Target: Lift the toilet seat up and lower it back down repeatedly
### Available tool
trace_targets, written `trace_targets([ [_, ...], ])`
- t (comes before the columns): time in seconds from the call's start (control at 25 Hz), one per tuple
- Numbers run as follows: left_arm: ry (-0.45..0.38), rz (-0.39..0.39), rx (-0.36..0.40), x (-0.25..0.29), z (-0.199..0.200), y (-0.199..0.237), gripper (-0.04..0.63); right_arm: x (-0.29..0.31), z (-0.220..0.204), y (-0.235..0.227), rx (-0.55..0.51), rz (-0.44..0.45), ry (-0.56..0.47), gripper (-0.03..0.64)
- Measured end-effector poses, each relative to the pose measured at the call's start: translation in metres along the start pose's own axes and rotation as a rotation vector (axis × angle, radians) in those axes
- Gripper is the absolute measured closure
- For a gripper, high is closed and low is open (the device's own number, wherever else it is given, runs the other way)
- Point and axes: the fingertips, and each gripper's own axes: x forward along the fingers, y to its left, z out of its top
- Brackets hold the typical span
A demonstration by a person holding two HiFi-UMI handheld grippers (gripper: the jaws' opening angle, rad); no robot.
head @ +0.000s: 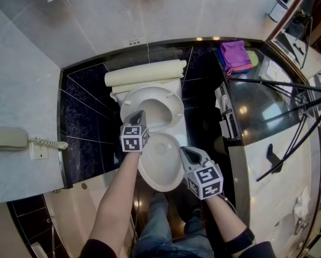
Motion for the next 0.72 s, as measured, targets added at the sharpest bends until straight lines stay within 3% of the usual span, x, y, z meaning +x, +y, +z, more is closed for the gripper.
trace_targets([
  [0.36, -0.002, 0.007, 0.026, -0.048, 0.000, -0.018, 0.603, -0.009, 0.010, 0.008, -0.046, -0.006, -0.013, 0.600],
  [0.72, -0.047, 0.059, 0.063, -0.183, 0.019, -0.077, 0.603, -0.079, 0.013, 0.021, -0.137, 0.023, -0.021, 0.600],
])
